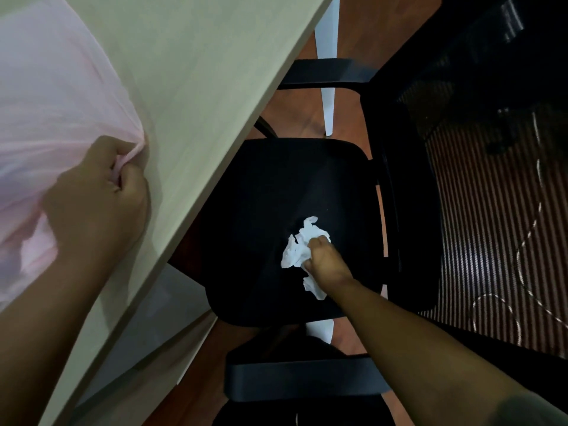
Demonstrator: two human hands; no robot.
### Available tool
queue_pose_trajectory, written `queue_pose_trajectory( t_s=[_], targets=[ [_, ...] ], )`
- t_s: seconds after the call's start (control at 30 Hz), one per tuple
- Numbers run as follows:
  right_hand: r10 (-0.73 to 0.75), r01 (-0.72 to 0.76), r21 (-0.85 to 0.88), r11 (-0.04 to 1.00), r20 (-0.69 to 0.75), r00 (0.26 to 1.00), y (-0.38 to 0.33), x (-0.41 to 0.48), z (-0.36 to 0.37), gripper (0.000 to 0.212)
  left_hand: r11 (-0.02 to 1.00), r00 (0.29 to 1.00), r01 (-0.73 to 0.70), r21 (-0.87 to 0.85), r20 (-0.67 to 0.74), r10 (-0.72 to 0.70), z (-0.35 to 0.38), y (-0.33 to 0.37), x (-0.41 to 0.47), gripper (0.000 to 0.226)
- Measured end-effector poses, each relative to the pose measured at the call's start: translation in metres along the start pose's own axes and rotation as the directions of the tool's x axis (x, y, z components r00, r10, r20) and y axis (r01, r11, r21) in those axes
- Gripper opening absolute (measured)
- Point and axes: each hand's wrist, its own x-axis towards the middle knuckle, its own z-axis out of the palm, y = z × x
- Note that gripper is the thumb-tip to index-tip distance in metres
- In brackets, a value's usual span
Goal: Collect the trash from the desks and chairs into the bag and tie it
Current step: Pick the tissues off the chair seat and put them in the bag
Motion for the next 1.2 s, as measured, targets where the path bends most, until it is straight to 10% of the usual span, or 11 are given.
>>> queue_pose_trajectory(
  t_s=[0.27, 0.6, 0.9, 1.2],
  targets=[
    [-0.086, 0.080, -0.085, 0.993, -0.068, 0.994, -0.042, -0.035, -0.075, 0.026, 0.992, 0.995, -0.085, 0.095, 0.053, 0.080, -0.013, 0.007, -0.001, 0.021],
    [-0.317, 0.236, -0.287, 0.929, -0.280, 0.906, -0.126, -0.118, -0.209, 0.020, 0.978, 0.938, -0.053, -0.201, 0.327, 0.118, -0.120, 0.009, 0.039, 0.013],
    [-0.519, 0.460, -0.245, 0.853, -0.492, 0.699, -0.310, -0.172, -0.299, 0.028, 0.990, 0.996, -0.083, -0.110, 0.026, 0.087, -0.293, -0.005, 0.066, 0.028],
    [-0.762, 0.786, -0.214, 0.580, -0.485, 0.430, -0.471, -0.187, -0.239, 0.014, 0.985, 0.991, 0.017, -0.173, -0.131, -0.040, -0.374, -0.078, 0.019, 0.030]
  ],
)
